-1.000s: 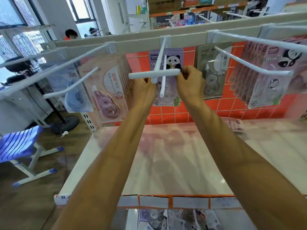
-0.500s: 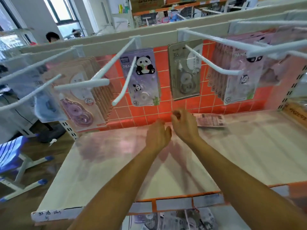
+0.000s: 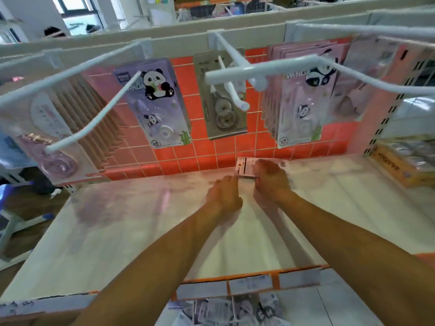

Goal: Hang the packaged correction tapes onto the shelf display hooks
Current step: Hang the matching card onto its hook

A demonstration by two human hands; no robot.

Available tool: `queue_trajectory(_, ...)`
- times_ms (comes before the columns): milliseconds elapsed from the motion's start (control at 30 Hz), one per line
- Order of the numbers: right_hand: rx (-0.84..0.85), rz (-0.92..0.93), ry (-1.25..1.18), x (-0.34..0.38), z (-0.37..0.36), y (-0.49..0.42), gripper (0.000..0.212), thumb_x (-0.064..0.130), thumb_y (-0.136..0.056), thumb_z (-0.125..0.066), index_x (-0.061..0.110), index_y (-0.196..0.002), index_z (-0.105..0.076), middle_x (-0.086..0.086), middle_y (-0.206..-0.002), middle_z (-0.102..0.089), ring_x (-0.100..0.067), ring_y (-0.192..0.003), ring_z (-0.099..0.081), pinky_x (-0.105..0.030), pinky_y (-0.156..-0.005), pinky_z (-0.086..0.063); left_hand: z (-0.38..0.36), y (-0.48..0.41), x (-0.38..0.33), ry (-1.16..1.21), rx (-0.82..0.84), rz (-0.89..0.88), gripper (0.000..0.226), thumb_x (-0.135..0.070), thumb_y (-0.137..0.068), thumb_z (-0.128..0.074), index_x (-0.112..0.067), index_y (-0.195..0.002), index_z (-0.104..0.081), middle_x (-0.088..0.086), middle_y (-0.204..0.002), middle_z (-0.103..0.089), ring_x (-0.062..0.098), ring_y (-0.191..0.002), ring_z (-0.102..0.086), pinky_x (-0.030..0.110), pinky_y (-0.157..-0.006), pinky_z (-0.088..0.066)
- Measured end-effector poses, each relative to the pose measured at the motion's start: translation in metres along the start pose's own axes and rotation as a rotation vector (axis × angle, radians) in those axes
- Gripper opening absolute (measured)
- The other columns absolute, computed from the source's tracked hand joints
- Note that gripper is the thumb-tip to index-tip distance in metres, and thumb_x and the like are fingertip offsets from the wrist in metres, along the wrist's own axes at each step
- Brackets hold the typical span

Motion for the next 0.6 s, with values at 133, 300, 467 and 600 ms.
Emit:
queue_trajectory(133, 0.108, 0.015, 0.094, -0.006, -0.007, -0.012, 0.050, 0.019, -0.091, -0.050, 0.016, -0.138, -0.035, -0.007, -0.147, -0.037, -0.027, -0.139, -0.029, -0.044, -0.114, -0.024, 0.004, -0.010, -0.014, -0.064, -0.043, -0.014, 0.052, -0.018, -0.086, -0.058, -0.013, -0.135, -0.041, 0.007, -0.136, -0.047, 0.031, -0.115, -0.050, 0.040, -0.086, -0.046)
queue_trajectory(300, 0.070, 0.003, 0.109, -0.020, -0.010, -0.009, 0.042, 0.021, -0.094, -0.046, 0.016, -0.136, -0.042, -0.009, -0.141, -0.042, -0.029, -0.131, -0.036, -0.047, -0.110, -0.028, -0.009, -0.020, -0.023, -0.083, 0.006, -0.086, 0.064, -0.022, -0.082, -0.061, -0.011, -0.140, -0.037, 0.009, -0.151, -0.033, 0.035, -0.129, -0.042, 0.043, -0.096, -0.045)
queue_trajectory(467, -0.064, 0.122, 0.122, -0.019, -0.001, 0.016, 0.034, 0.018, -0.097, -0.041, 0.016, -0.129, -0.052, -0.006, -0.130, -0.057, -0.027, -0.119, -0.049, -0.039, -0.103, -0.038, -0.021, -0.009, -0.027, 0.054, -0.071, -0.008, 0.062, -0.023, -0.086, -0.056, -0.015, -0.144, -0.035, 0.009, -0.151, -0.034, 0.033, -0.132, -0.040, 0.045, -0.104, -0.041)
queue_trajectory(600, -0.080, 0.166, 0.112, -0.025, -0.008, 0.038, 0.043, 0.020, -0.088, -0.059, 0.010, -0.130, -0.055, -0.009, -0.125, -0.062, -0.031, -0.114, -0.055, -0.041, -0.100, -0.042, -0.025, 0.009, -0.027, 0.085, -0.201, -0.002, 0.047, -0.018, -0.089, -0.052, -0.015, -0.136, -0.048, 0.009, -0.142, -0.046, 0.029, -0.123, -0.046, 0.038, -0.101, -0.040)
Point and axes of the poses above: each hand's wrist, its own y-axis away from the middle knuckle, its own z-axis out of the back of the hand, x = y × z, the point moved 4 cm from there along -y, towards the middle knuckle
